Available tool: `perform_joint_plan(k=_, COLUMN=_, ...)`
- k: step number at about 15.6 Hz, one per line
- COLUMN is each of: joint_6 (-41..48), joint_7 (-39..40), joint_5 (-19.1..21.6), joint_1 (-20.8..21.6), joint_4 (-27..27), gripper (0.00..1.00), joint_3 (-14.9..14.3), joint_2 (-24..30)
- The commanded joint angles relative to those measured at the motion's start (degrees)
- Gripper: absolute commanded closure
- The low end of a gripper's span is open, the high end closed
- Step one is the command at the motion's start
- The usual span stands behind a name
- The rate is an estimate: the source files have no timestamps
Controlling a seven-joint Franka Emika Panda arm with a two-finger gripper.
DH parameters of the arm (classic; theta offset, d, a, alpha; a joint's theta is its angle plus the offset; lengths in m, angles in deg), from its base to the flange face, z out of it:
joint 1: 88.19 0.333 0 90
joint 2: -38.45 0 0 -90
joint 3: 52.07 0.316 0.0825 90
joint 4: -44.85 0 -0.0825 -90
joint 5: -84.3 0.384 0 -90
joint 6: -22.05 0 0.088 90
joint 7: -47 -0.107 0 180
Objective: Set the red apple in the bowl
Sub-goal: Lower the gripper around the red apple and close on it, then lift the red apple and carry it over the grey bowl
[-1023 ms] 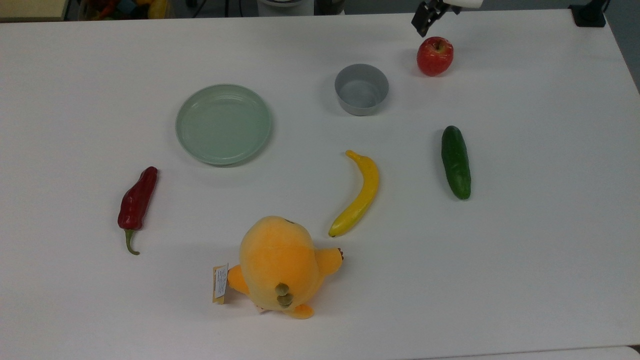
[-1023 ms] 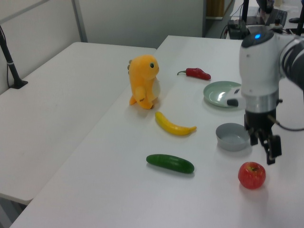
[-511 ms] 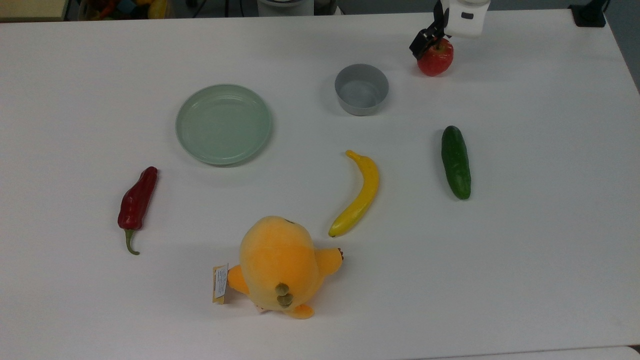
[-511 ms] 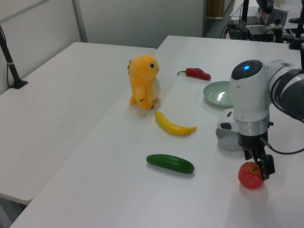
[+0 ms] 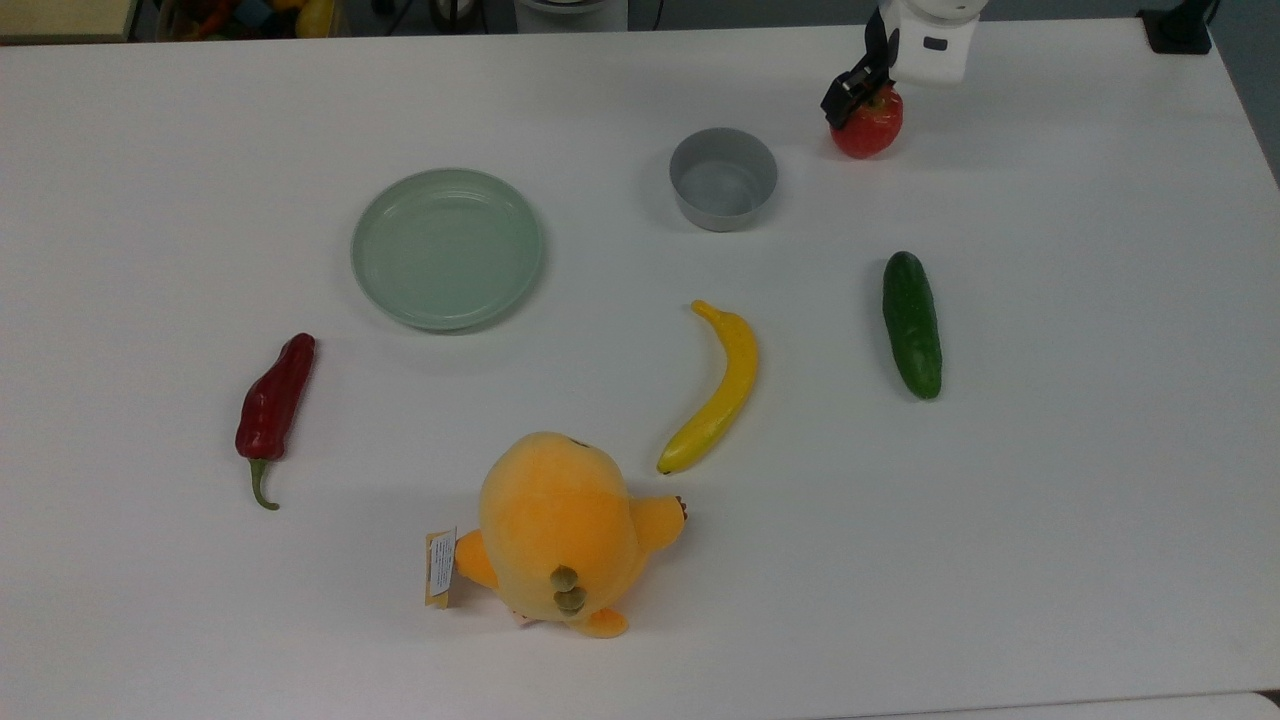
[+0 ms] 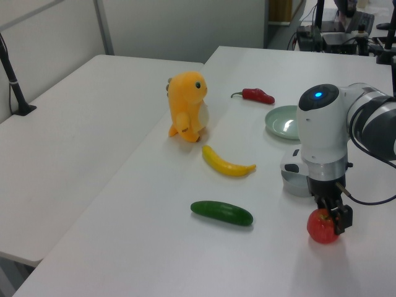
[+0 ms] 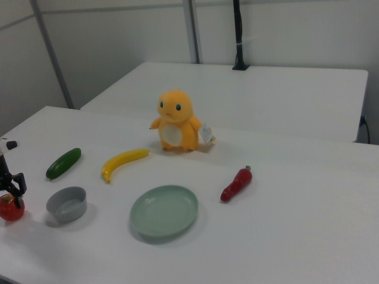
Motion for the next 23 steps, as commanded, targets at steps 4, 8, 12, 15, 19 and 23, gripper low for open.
perform_joint_plan(k=4, joint_6=-0.9, joint_7=0.4, joint_5=-1.4, joint_1=-0.3, joint_4=0.4, gripper=0.72, joint_3=-0.8, joint_2=4.9)
perform_joint_plan(k=8, joint_6=0.5, joint_7=0.4, joint_5=-1.3, joint_1=-3.4, joint_4=0.4, gripper=0.72, joint_3=-1.5, joint_2=9.6)
perform_joint_plan(k=12, joint_6=1.5, joint_7=1.1, joint_5=-1.4, joint_1=-8.3, joint_4=0.4, gripper=0.72, joint_3=-1.5, joint_2=11.0)
perform_joint_plan(k=15, joint_6=1.6, joint_7=3.0, joint_5=-1.4, joint_1=-11.5, joint_4=0.0, gripper=0.70, joint_3=-1.5, joint_2=10.8)
perform_joint_plan(k=19, joint_6=5.2, joint_7=4.7, joint_5=-1.4, joint_1=-12.8, joint_4=-0.6, gripper=0.70, joint_3=-2.3, joint_2=10.8)
perform_joint_plan(k=23, joint_6=5.9, joint_7=5.5, joint_5=-1.4, joint_1=-12.9, joint_4=-2.3, gripper=0.70, joint_3=-2.5, joint_2=10.6)
